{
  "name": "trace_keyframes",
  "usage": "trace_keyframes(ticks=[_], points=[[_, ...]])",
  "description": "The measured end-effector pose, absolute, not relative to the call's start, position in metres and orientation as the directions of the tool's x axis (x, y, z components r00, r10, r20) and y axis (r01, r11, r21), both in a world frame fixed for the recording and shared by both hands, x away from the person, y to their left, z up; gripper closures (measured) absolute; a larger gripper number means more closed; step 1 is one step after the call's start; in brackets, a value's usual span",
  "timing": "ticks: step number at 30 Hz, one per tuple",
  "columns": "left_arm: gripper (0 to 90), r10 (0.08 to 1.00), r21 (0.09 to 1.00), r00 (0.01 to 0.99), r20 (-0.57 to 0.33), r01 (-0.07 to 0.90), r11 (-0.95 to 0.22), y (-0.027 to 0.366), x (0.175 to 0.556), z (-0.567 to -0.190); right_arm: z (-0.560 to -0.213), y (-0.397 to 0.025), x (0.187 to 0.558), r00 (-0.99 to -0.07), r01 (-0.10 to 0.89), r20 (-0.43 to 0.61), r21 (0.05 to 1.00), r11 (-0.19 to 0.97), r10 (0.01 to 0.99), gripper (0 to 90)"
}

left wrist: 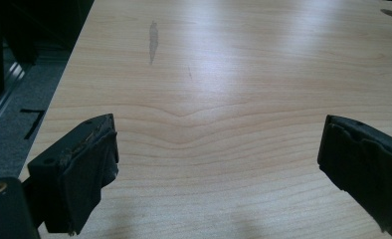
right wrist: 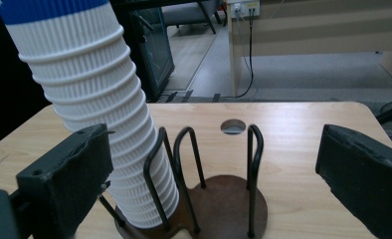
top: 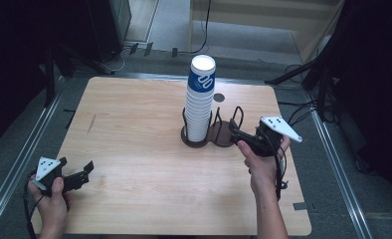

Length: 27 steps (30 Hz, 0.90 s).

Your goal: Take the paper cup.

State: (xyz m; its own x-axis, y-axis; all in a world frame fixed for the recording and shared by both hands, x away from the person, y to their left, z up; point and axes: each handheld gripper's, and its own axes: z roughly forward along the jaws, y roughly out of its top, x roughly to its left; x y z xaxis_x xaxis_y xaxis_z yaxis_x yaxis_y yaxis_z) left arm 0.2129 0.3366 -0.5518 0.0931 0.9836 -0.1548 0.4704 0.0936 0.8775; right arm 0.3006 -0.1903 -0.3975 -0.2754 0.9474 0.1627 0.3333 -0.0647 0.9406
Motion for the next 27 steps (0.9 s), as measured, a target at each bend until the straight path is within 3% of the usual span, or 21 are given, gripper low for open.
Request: trace_keyframes(ticks=[27], points=[[3.1, 0.984, 0.877, 0.108, -0.144, 0.475, 0.076, 0.335, 0.212, -0.552, -0.369, -0.122, 0.334, -0.339, 0.316, 0.153, 0.948, -0.041, 0.928, 1.2]])
